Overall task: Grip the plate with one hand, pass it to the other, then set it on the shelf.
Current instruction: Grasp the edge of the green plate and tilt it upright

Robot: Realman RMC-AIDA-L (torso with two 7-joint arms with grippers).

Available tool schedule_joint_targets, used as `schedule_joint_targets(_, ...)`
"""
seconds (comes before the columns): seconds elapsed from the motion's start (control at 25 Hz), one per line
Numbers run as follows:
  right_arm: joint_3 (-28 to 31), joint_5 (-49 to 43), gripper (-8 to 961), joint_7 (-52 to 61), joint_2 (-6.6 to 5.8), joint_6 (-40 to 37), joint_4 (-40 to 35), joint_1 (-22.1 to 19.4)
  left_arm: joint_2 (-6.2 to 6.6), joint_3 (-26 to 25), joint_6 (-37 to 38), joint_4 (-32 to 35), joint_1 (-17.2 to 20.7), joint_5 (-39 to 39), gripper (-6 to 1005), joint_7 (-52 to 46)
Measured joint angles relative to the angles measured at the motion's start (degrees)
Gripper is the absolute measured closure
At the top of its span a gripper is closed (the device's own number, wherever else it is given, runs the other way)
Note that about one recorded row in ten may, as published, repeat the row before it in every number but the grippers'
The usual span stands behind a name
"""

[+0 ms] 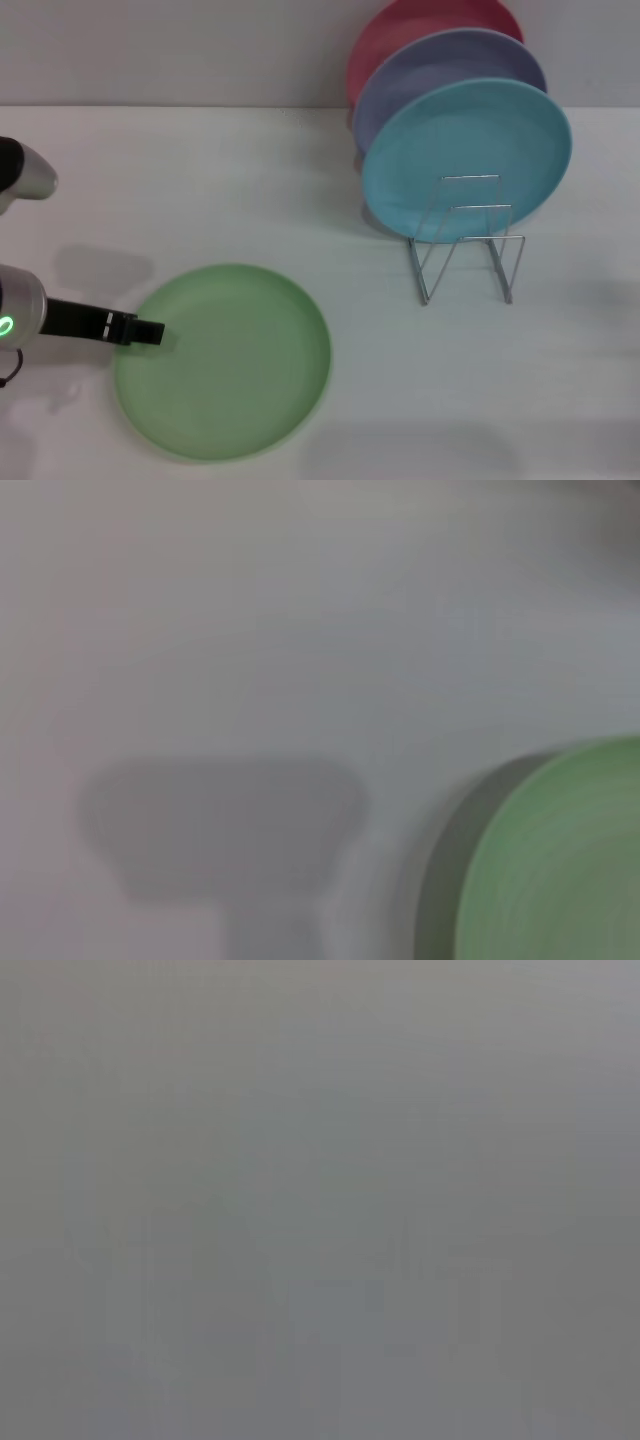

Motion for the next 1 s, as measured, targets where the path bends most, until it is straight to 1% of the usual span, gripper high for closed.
schedule_joint_targets(0.16, -0.01, -0.07, 124, 0.0, 0.0, 0.01, -0.3, 0.25, 0.02, 0.16, -0.45, -2.81, -1.53, 0.4, 201, 0.01)
schedule_joint_targets(0.48, 0.02, -0.03, 124, 0.0, 0.0, 0.03, -0.4, 0.33, 0.05, 0.31, -1.62, -3.78, -3.4, 1.68, 201, 0.37)
schedule_joint_targets(0.72, 0.05, 0.01, 125, 0.0, 0.03, 0.03, -0.4, 0.35, 0.08, 0.91, -2.28, -3.79, -4.7, 3.57, 371, 0.54)
schedule_joint_targets(0.92, 0.05, 0.01, 125, 0.0, 0.06, 0.03, -0.4, 0.35, 0.04, 1.07, -2.02, -3.79, -5.25, 3.83, 616, 0.53)
schedule_joint_targets(1.0, 0.05, 0.01, 125, 0.0, 0.07, 0.03, -0.4, 0.35, 0.09, 1.07, -2.01, -3.79, -5.38, 3.84, 667, 0.65)
